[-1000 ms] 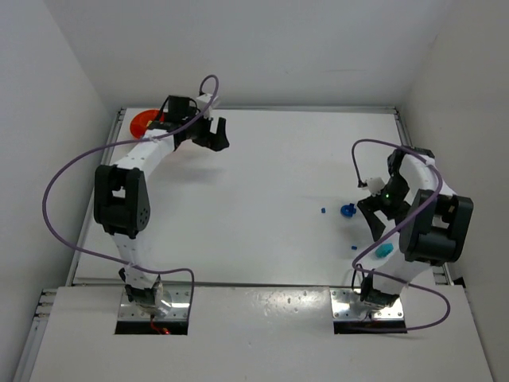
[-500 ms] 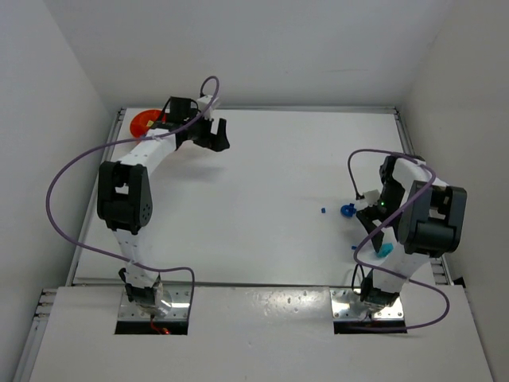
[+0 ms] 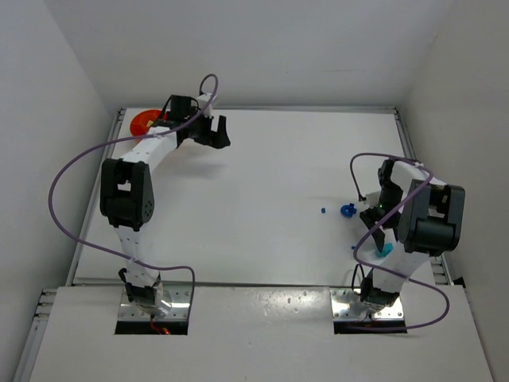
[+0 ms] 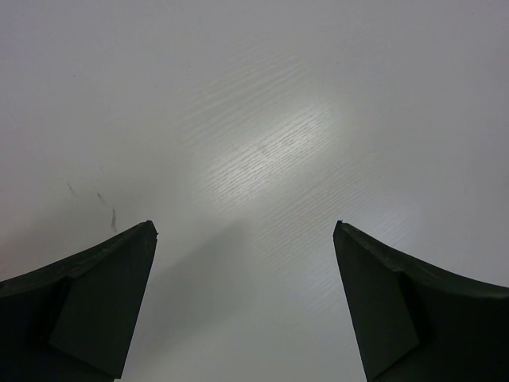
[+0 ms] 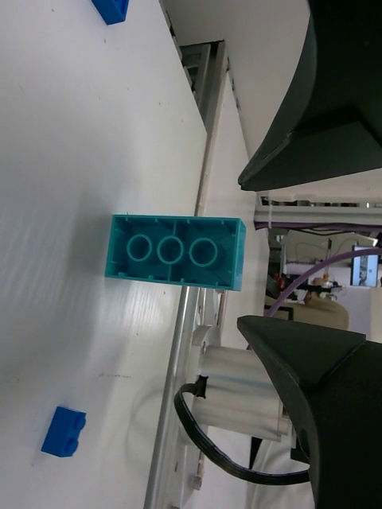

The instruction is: Sort the legos into containers by color

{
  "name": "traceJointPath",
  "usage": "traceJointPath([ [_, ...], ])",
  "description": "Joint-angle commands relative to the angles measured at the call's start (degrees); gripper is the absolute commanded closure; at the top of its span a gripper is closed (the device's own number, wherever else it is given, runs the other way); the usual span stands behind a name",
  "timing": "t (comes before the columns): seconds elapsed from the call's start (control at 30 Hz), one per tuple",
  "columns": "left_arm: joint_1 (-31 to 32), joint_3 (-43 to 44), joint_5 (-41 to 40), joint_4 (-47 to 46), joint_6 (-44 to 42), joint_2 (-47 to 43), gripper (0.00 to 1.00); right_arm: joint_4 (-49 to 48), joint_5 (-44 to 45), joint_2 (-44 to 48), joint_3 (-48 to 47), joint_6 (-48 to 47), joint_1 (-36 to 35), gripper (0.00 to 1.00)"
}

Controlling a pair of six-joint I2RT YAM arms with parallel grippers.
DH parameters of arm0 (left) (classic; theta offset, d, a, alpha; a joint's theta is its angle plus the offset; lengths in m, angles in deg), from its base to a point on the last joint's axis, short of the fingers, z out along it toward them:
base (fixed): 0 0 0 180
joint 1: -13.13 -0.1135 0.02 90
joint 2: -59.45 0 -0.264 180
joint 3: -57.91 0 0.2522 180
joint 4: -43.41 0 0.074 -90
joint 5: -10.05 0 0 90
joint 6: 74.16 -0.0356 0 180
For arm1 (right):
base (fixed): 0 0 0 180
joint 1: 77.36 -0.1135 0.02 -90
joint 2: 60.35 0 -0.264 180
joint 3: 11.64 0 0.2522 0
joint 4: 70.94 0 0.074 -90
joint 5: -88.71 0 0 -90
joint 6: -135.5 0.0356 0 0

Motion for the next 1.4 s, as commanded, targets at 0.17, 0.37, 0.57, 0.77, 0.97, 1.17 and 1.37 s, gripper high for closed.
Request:
traceJointPath([
  [0.17,-0.8,2.1,0.4,-1.5,0.6,0.8,0.00,-1.7,2.8,-3.1,-2.5,1.9,-0.9,0.42],
  [0.37,-1.4,2.1,0.4,-1.5,1.1,0.8,0.00,-1.7,2.8,-4.8,-3.1,0.7,-0.9,0.61],
  [0.57,-4.5,-1.1,9.8,-4.7,3.5,-1.2,0.00,1.9,-5.8,-2.7,-4.4,-1.9,-0.9,0.93],
  [0.77,-6.7,-0.7,20.0,-6.0,13.6,-1.2,0.00,5.1,-22.8,2.7,-17.9,-6.2,-1.6,0.99],
  [0.97,-6.2,-2.5,37.4,-9.2,22.8,-1.2,0.00,-3.1,-35.5,2.7,-28.8,-4.3,-6.0,1.00],
  [1.17,-2.5,-4.9,48.3,-25.8,45.0,0.9,0.00,-27.0,-43.8,5.8,-26.0,-2.2,-17.1,1.00],
  [1.37,-0.1,2.4,52.4,-21.5,46.6,3.8,0.03,-50.0,-41.8,8.2,-18.9,-2.2,-27.5,1.00],
])
